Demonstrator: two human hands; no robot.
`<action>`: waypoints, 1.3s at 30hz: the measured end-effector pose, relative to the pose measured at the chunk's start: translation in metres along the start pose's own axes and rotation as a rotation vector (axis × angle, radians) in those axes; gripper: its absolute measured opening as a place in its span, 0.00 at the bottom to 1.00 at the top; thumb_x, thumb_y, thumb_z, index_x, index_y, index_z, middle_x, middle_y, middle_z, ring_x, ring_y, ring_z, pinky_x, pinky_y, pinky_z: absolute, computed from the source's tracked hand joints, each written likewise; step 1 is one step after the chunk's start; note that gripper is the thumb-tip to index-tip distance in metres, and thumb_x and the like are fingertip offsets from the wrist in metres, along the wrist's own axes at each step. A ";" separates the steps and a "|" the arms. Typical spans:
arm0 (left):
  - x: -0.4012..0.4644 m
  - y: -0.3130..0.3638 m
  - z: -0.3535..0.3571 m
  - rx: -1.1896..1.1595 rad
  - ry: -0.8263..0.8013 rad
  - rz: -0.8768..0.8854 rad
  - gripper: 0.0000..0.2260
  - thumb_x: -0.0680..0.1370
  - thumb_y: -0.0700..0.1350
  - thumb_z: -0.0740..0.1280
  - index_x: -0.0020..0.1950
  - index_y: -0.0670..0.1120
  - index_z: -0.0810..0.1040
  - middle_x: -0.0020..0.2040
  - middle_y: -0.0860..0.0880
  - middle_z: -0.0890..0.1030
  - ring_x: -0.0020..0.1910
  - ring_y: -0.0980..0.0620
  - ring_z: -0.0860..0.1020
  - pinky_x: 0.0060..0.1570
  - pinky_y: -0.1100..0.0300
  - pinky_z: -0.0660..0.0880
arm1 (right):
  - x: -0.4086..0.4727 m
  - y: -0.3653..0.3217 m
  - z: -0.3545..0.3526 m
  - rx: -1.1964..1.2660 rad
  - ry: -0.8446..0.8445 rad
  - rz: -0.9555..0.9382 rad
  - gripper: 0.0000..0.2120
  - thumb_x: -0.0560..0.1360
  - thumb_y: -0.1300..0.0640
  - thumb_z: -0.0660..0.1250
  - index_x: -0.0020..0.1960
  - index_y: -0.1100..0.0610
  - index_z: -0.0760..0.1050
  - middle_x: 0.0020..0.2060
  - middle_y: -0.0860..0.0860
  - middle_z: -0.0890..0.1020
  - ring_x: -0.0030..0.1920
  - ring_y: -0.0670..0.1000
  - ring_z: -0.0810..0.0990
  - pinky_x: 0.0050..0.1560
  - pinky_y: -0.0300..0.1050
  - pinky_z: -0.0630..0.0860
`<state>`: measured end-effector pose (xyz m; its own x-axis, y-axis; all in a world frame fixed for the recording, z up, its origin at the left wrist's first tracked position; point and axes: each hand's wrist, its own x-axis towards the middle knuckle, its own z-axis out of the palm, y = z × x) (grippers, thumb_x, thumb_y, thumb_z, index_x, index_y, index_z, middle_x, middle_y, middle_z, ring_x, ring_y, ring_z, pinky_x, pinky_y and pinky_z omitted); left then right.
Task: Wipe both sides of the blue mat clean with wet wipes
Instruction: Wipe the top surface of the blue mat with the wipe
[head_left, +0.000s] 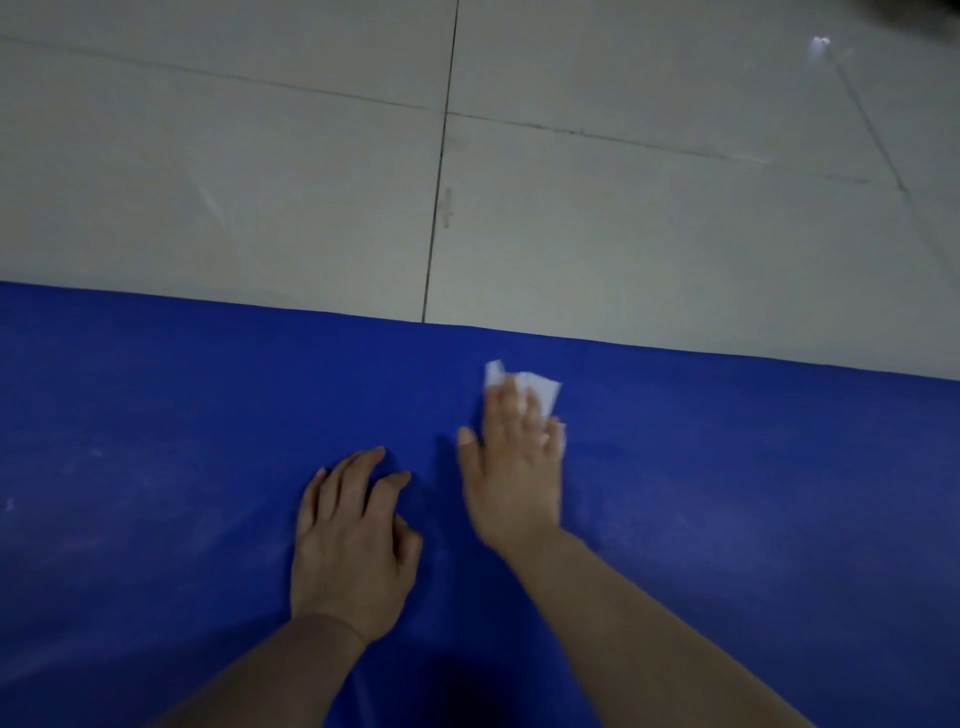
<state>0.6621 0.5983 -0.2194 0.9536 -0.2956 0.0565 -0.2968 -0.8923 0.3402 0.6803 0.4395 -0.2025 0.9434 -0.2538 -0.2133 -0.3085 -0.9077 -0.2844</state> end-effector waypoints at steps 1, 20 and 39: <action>0.000 0.000 -0.001 -0.004 -0.004 -0.003 0.20 0.71 0.48 0.54 0.56 0.46 0.78 0.63 0.44 0.74 0.63 0.45 0.70 0.68 0.46 0.59 | -0.006 -0.007 0.004 0.028 -0.050 -0.079 0.33 0.77 0.38 0.34 0.78 0.53 0.39 0.77 0.48 0.42 0.77 0.50 0.42 0.76 0.56 0.42; 0.003 0.000 -0.003 -0.020 -0.044 -0.002 0.19 0.70 0.48 0.55 0.55 0.47 0.79 0.65 0.43 0.74 0.65 0.46 0.68 0.69 0.47 0.57 | 0.071 -0.015 -0.009 -0.038 0.016 -0.003 0.27 0.82 0.44 0.44 0.78 0.53 0.48 0.77 0.49 0.51 0.77 0.52 0.47 0.75 0.55 0.44; 0.004 -0.001 -0.003 -0.020 -0.058 0.008 0.19 0.69 0.49 0.54 0.55 0.48 0.77 0.65 0.44 0.74 0.65 0.46 0.68 0.68 0.47 0.57 | 0.093 -0.032 -0.012 -0.055 0.044 -0.195 0.24 0.78 0.65 0.55 0.74 0.55 0.59 0.73 0.49 0.62 0.73 0.52 0.60 0.71 0.49 0.58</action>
<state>0.6660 0.5990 -0.2166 0.9466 -0.3224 0.0047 -0.3026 -0.8831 0.3586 0.7794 0.4408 -0.2018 0.9894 -0.0850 -0.1179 -0.1138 -0.9577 -0.2645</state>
